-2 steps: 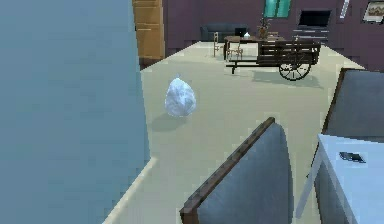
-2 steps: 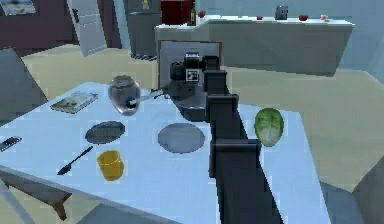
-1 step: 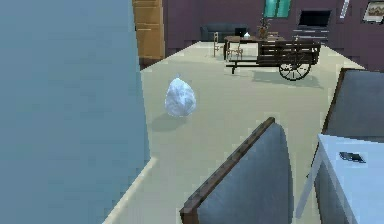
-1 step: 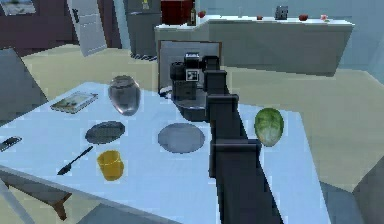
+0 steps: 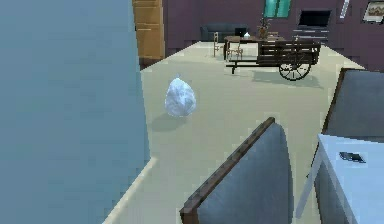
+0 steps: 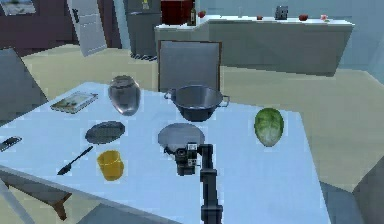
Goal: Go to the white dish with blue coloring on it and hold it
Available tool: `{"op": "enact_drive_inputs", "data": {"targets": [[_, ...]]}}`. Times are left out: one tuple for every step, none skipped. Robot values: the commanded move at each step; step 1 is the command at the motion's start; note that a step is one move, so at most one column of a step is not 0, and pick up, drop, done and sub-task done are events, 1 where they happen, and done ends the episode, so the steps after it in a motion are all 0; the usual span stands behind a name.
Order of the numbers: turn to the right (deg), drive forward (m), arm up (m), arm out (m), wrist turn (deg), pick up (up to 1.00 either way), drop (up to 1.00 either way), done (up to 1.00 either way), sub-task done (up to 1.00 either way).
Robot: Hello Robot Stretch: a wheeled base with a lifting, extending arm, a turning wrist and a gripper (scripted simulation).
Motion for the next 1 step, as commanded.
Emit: {"op": "enact_drive_inputs", "data": {"targets": [[0.0, 0.00, 0.00, 0.00, 0.0, 1.00, 0.00, 0.00, 0.00]]}}
